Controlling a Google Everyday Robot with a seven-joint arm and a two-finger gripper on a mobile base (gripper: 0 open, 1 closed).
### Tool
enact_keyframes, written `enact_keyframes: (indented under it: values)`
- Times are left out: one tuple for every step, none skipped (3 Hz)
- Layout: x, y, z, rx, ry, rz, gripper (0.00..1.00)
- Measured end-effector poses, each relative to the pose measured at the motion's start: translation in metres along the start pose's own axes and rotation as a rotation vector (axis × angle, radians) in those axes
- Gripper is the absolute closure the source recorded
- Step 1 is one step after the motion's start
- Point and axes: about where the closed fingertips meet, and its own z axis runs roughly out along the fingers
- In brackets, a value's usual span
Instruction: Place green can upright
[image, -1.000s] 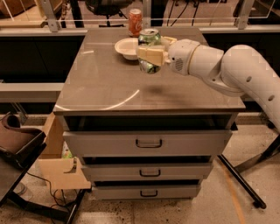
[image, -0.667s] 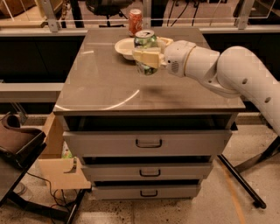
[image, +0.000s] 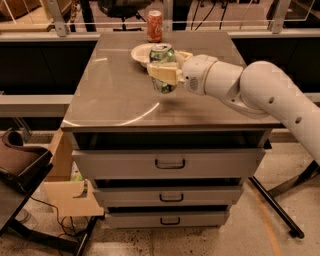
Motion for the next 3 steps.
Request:
enact_keyframes:
  values:
    - [0.016, 0.001, 0.002, 0.012, -0.012, 0.041, 1.00]
    - [0.032, 0.000, 0.004, 0.019, -0.032, 0.071, 1.00]
    - [0.046, -0.001, 0.006, 0.027, -0.042, 0.095, 1.00]
